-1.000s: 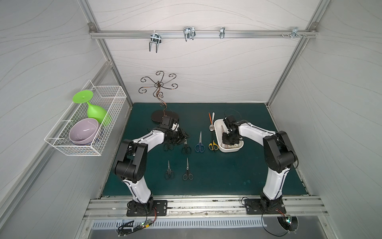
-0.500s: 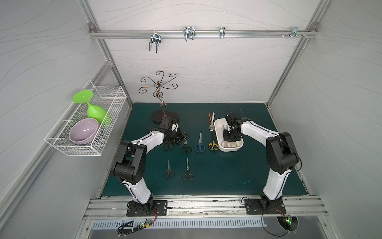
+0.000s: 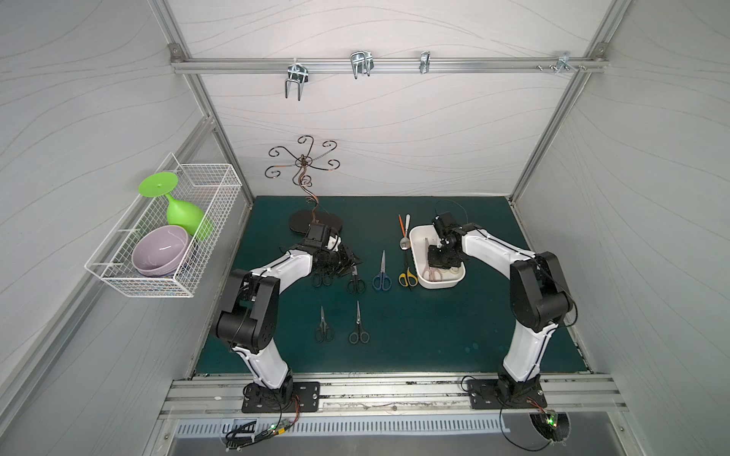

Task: Take the scissors out of the storage box
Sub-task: Pick up the scissors from the storage box, then place the scissors at the center of the board.

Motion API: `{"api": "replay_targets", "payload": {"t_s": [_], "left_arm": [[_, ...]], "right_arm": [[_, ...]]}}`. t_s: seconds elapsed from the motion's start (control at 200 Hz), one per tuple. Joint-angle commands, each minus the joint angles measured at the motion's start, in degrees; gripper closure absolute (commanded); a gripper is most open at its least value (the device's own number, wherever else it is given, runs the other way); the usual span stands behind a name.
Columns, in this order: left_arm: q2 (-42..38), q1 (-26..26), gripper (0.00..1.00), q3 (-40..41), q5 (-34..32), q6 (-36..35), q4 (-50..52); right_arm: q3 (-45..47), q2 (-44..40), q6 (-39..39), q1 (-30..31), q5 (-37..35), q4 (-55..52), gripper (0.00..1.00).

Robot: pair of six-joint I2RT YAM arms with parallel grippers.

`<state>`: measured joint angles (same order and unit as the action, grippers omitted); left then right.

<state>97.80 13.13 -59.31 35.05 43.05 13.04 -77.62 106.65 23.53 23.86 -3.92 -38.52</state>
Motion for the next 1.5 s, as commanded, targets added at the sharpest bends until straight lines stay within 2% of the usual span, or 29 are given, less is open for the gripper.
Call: {"api": "replay_targets", "payload": {"t_s": [0.0, 0.19, 0.37, 0.595, 0.755, 0.99, 1.145, 1.345, 1.495], "left_arm": [[-2.0, -0.36, 0.55, 0.2, 1.07, -0.65, -0.88], [-3.8, -0.77, 0.55, 0.9, 1.64, -0.07, -1.57], [-6.25, -2.34, 0.55, 1.69, 3.83, 0.09, -1.59], [-8.83, -4.57, 0.55, 0.35, 4.6, -2.96, 0.58], [-10.78, -5.73, 0.55, 0.28, 1.37, -7.7, 2.86], [-14.36, -6.7, 0.55, 1.34, 0.29, -9.3, 3.35], [-13.81, -8.12, 0.55, 1.69, 0.08, -8.39, 2.2], [-11.68, -11.72, 0.55, 2.64, 4.05, -3.53, -2.53], [-13.12, -12.77, 0.55, 3.36, 5.3, -1.68, -4.13]], "right_arm": [[-0.83, -3.94, -0.46, -0.28, 0.13, 0.38, 1.0], [-0.72, -7.66, -0.36, 2.08, -0.56, -0.47, 1.0], [0.11, -12.4, 1.6, 7.7, -3.58, -2.18, 1.0], [4.54, -19.49, 9.42, 18.79, -6.06, -2.51, 1.0], [6.12, -22.05, 13.98, 28.26, -7.66, -3.91, 1.0], [7.76, -20.98, 19.71, 37.72, -6.59, -5.44, 1.0], [8.25, -18.56, 26.54, 40.8, -4.6, -6.14, 1.0], [9.06, -16.11, 33.71, 43.8, 0.04, -6.3, 1.0], [10.09, -14.11, 34.39, 43.65, 3.09, -5.43, 1.0]]}}
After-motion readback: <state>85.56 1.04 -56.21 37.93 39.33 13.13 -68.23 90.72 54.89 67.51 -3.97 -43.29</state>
